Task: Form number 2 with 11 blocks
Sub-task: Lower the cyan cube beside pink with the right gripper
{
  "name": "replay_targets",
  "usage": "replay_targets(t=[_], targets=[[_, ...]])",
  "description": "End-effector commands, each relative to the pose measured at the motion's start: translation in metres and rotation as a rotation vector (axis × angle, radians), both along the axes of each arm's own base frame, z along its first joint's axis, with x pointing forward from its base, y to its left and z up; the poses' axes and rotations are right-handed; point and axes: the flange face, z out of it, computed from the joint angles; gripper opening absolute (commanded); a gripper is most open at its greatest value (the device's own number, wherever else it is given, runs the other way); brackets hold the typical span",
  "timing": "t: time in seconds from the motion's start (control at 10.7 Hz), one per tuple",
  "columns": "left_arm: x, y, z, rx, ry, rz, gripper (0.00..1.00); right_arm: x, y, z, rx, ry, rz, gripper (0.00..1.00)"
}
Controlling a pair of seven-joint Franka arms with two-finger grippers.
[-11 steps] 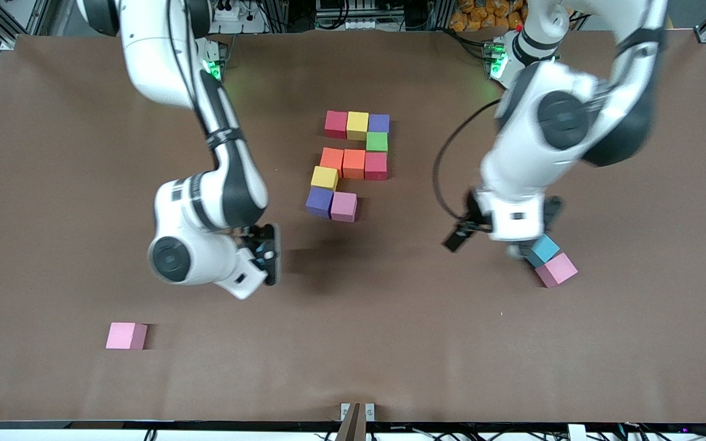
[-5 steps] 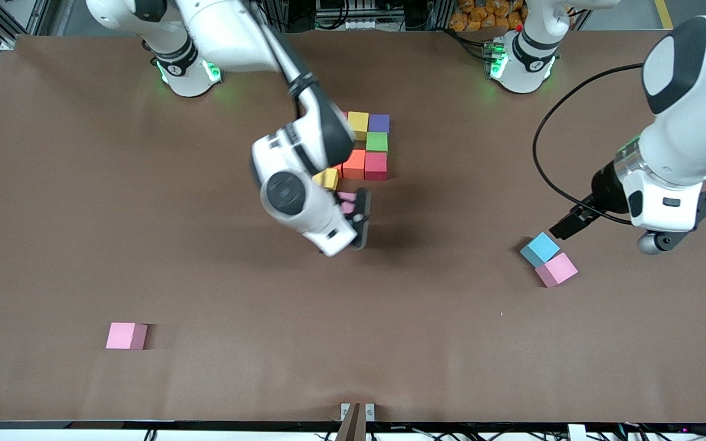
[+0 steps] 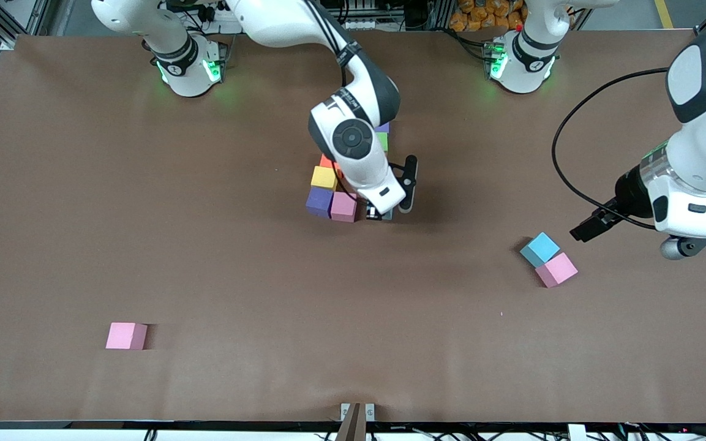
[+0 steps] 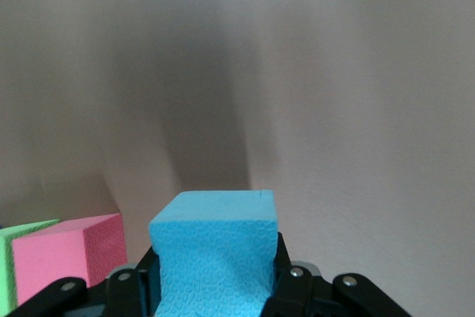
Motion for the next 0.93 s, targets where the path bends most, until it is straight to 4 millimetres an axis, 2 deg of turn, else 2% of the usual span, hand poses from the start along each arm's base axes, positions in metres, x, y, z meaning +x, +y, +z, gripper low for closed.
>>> replay_targets(t=[0.0, 0.19, 0.37, 0.84], targets=[[-0.004, -0.001, -0.001, 0.021, 0.009, -0.017, 1.00, -0.012, -0.010, -0.020, -0.033, 0.005, -0.016, 0.13], [-0.002, -0.002, -0.007, 0.023, 0.019, -0.017, 1.00, -0.021, -0.014, -0.035, -0.056, 0.016, -0.016, 0.12], [-0.001, -0.003, -0.011, 0.023, 0.025, -0.020, 1.00, -0.020, -0.019, -0.044, -0.054, -0.010, -0.027, 0.12], [-0.001, -0.005, -0.016, 0.025, 0.034, -0.023, 1.00, -0.017, -0.024, -0.052, -0.056, -0.033, -0.024, 0.12]])
